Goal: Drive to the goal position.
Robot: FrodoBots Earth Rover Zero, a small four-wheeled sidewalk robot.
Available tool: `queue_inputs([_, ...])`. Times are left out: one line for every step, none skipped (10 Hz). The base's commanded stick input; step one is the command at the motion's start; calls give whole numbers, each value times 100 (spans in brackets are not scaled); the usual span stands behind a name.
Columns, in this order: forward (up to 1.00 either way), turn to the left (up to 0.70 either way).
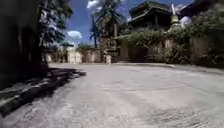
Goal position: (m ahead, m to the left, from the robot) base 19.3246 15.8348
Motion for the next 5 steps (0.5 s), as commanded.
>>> queue_inputs([100,3])
queue_inputs([100,1])
queue_inputs([100,0])
queue_inputs([100,0])
queue_inputs([100,0])
